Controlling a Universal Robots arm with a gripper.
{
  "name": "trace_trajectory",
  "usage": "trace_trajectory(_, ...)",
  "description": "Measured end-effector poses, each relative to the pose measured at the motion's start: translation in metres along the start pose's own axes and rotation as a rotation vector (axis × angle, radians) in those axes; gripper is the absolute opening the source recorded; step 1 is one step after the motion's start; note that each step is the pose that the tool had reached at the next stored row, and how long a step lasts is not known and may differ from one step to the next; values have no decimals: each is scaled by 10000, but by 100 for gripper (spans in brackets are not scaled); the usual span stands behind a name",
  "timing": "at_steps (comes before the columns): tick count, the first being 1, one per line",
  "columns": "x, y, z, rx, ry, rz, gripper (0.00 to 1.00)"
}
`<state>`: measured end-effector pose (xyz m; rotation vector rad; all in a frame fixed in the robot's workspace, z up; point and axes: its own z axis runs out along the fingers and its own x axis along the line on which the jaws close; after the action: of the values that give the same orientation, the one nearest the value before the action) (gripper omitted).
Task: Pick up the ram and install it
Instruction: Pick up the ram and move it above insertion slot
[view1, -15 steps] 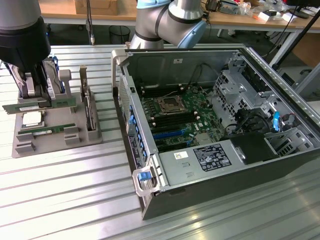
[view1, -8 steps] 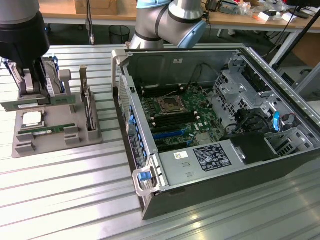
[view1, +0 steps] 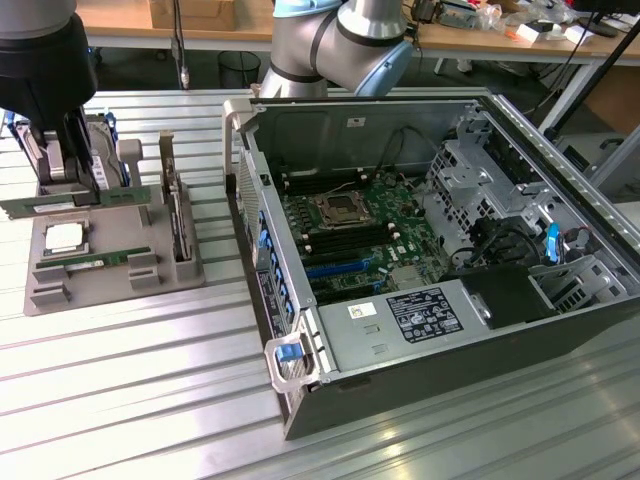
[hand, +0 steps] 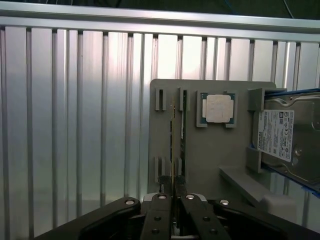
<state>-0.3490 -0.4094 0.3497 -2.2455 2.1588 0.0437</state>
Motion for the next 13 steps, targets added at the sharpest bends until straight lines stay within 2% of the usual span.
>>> trace_trajectory(13, -8, 0, -196, 3, -40, 0, 13)
